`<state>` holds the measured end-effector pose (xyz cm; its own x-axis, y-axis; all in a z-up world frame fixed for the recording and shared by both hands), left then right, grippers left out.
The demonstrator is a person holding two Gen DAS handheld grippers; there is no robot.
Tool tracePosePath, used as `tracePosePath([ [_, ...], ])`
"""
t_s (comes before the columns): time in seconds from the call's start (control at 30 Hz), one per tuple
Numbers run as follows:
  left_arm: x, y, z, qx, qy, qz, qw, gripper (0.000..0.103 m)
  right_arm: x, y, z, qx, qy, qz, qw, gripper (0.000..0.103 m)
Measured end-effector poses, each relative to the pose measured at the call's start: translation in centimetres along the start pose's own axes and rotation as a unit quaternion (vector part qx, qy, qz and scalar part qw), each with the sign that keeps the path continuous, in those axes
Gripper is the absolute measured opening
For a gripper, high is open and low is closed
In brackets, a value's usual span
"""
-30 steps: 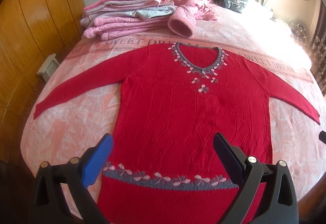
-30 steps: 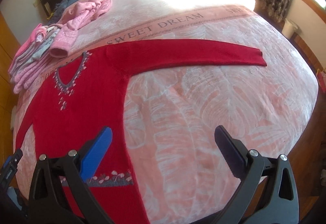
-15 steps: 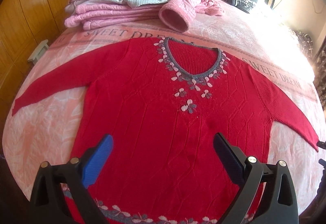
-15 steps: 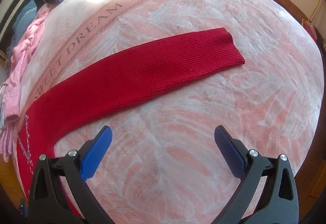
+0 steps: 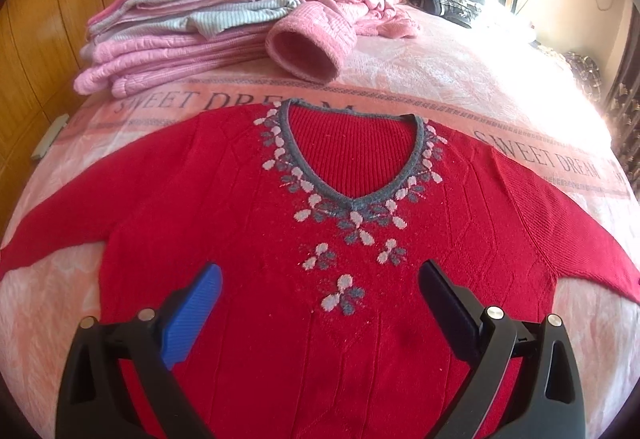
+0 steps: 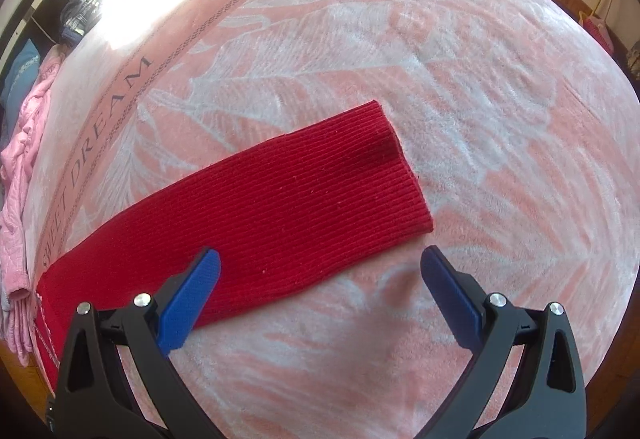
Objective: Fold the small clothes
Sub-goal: 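Move the right tool to the sweater's cuff and grasp it, then carry the cuff with the right tool across the sweater body and release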
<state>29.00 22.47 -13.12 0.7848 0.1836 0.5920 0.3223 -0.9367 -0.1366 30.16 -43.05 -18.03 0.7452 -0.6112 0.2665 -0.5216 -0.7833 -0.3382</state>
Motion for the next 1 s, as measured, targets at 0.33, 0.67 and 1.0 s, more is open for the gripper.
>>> tracePosePath([
  [0.33, -0.7, 0.6, 4.7, -0.003, -0.029, -0.003, 0.9996, 0.099, 2.3, 0.6, 2.2, -0.03, 0.014, -0.021, 0.999, 0.1],
  [0.67, -0.7, -1.0, 5.6, 0.011, -0.037, -0.019, 0.9991, 0.099, 2.9, -0.8, 1.5, -0.002, 0.035, -0.056, 0.998, 0.024],
  [1.0, 0.0, -3.0, 4.5, 0.012, -0.038, -0.034, 0.9986, 0.099, 1.8, -6.6, -1.9, 0.023, 0.053, -0.092, 0.994, 0.011],
])
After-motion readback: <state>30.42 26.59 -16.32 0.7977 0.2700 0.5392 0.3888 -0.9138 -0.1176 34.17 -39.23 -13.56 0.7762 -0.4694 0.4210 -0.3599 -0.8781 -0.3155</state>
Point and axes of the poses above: each gripper's, at about its wrist camera, not at the fingertips, and z roughly the way its jaws point, y to its right, x to its top, the point moved 5 cm from there along z, roughly the way its jaws point, and after that the axes turned 10 degrees about x, right-handed, at the moved point
